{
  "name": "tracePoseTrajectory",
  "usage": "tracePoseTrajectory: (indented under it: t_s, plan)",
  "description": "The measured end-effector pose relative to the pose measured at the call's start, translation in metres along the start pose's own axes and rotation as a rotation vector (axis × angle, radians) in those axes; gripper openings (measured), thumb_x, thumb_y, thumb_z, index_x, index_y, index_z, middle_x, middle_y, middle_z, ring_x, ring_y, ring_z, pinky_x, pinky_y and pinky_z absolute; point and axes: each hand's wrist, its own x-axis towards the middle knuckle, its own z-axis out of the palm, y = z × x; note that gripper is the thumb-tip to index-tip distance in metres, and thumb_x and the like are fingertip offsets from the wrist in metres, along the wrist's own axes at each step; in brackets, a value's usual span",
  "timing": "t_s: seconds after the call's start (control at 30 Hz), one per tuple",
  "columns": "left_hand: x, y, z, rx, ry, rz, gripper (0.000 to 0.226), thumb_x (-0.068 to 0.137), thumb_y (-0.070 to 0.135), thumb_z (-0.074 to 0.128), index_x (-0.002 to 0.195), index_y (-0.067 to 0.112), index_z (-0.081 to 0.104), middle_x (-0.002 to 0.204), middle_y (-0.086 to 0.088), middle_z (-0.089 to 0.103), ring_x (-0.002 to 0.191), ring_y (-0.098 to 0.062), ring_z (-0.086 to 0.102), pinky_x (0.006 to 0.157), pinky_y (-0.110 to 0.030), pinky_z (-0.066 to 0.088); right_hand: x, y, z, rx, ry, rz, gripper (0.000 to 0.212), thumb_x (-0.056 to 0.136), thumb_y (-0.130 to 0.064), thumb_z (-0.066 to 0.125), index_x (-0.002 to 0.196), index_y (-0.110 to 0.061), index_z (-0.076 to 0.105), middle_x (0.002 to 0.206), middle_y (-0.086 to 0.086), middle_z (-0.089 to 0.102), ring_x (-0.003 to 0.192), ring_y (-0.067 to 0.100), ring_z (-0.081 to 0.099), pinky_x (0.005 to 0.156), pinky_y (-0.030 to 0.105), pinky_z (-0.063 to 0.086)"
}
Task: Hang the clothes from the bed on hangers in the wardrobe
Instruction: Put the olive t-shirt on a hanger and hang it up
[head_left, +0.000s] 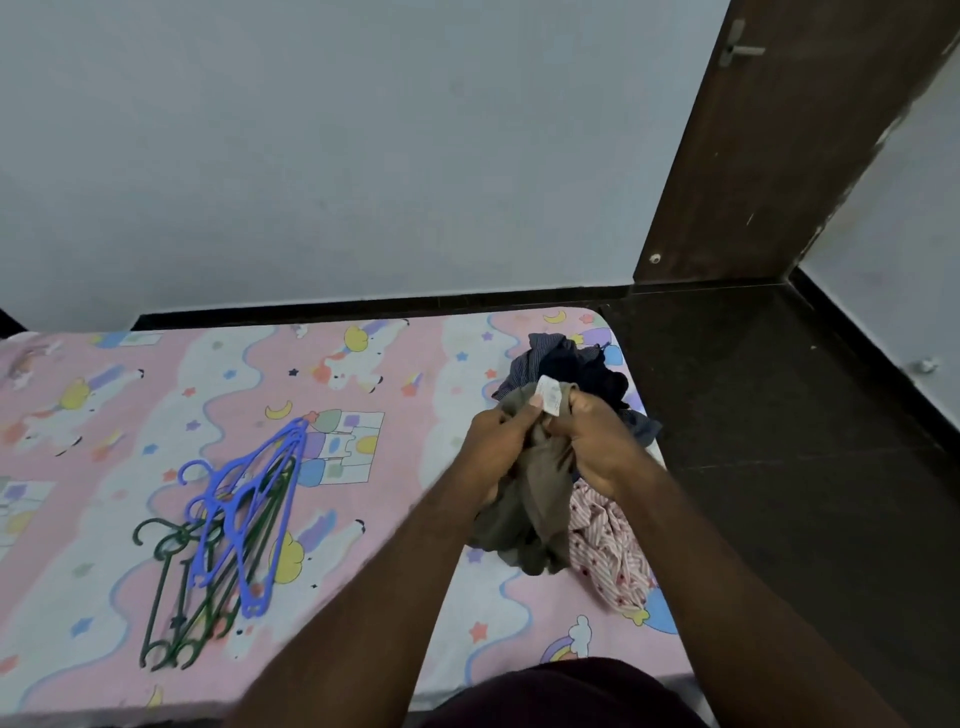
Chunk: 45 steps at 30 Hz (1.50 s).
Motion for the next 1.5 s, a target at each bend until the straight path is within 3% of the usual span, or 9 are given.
tracePoseTrajectory:
  t_s: [0.13,0.4,0.63,0.8,0.9,1.07,1.2,1.3,1.5]
  plan:
    - [0.01,-0.001,0.014,0.095,0.143,0.102,0.035,0.096,0.034,0.059,0.093,0.0,0.066,0.077,-0.003,0.066,0.067,-0.011,0.06,0.054,-0.014,0.045,0.007,0.002,-0.007,-0.005,-0.014,-0.004,0.033,0.094,0.013,0.045,0.116,-0.004,0.063,0.107,0.014,0.072,0.101,0.025,0.07,0.087,0.034,0.057]
    - [0.013,-0.011,0.032,0.178,0.369,0.186,0.012,0.097,0.019,0.055,0.09,0.011,0.062,0.085,-0.005,0.064,0.081,-0.022,0.06,0.068,-0.03,0.049,0.012,0.006,-0.025,-0.001,0.017,0.009,0.038,0.093,0.012,0.044,0.104,-0.015,0.067,0.102,0.007,0.071,0.096,0.02,0.067,0.076,0.026,0.055]
    - [0.016,-0.001,-0.005,-0.095,0.557,0.049,0.023,0.1,0.028,0.046,0.096,0.012,0.062,0.093,-0.008,0.066,0.09,-0.028,0.061,0.083,-0.04,0.052,0.008,-0.023,-0.048,0.073,0.4,-0.088,0.028,0.092,0.002,0.041,0.073,-0.014,0.055,0.06,0.002,0.048,0.052,0.013,0.044,0.049,0.024,0.037]
    - [0.002,0.017,-0.023,-0.049,0.583,0.136,0.026,0.104,0.03,0.041,0.109,0.014,0.06,0.096,-0.001,0.061,0.091,-0.022,0.054,0.08,-0.03,0.041,0.023,-0.024,-0.069,-0.434,0.507,-0.174,0.01,0.087,-0.006,0.052,0.078,-0.007,0.057,0.071,0.003,0.051,0.062,0.014,0.047,0.058,0.027,0.036]
    - [-0.004,0.024,-0.028,0.004,0.588,0.208,0.025,0.104,0.031,0.04,0.089,0.017,0.056,0.084,0.002,0.059,0.081,-0.018,0.054,0.073,-0.03,0.044,0.025,-0.017,-0.067,-0.794,0.417,-0.123,0.024,0.091,-0.026,0.063,0.101,-0.004,0.063,0.092,0.002,0.055,0.087,0.027,0.059,0.071,0.031,0.04]
    - [-0.028,0.018,-0.022,0.345,0.372,0.419,0.024,0.102,0.024,0.043,0.1,0.013,0.064,0.093,-0.003,0.066,0.084,-0.015,0.06,0.074,-0.03,0.051,0.0,-0.027,0.013,-0.165,-0.113,0.152,0.057,0.092,-0.058,0.051,0.1,-0.006,0.071,0.1,0.013,0.074,0.094,0.026,0.072,0.089,0.042,0.055]
    - [-0.048,0.0,-0.036,0.555,0.007,0.392,0.019,0.091,0.011,0.05,0.095,0.008,0.068,0.088,-0.007,0.069,0.081,-0.018,0.065,0.077,-0.035,0.055,0.017,-0.022,0.055,-0.14,-0.043,0.144,0.019,0.097,-0.022,0.06,0.096,-0.002,0.06,0.09,0.013,0.064,0.084,0.023,0.064,0.075,0.033,0.053]
    - [-0.061,-0.008,-0.075,0.299,0.198,0.263,0.027,0.09,-0.005,0.049,0.098,0.009,0.071,0.087,-0.008,0.069,0.07,-0.013,0.064,0.063,-0.021,0.052,0.025,-0.031,0.075,-0.441,-0.096,0.074,0.008,0.093,-0.013,0.057,0.087,-0.016,0.054,0.088,0.007,0.058,0.085,0.019,0.057,0.073,0.033,0.046]
    - [-0.058,0.001,-0.17,0.701,0.201,0.555,0.088,0.074,0.027,0.077,0.148,0.027,0.03,0.149,-0.006,0.035,0.138,-0.023,0.033,0.109,-0.036,0.033,-0.004,-0.104,0.14,-0.977,-0.941,-0.163,0.023,0.081,-0.003,0.057,0.075,-0.02,0.071,0.07,-0.01,0.067,0.065,0.006,0.057,0.066,0.022,0.048]
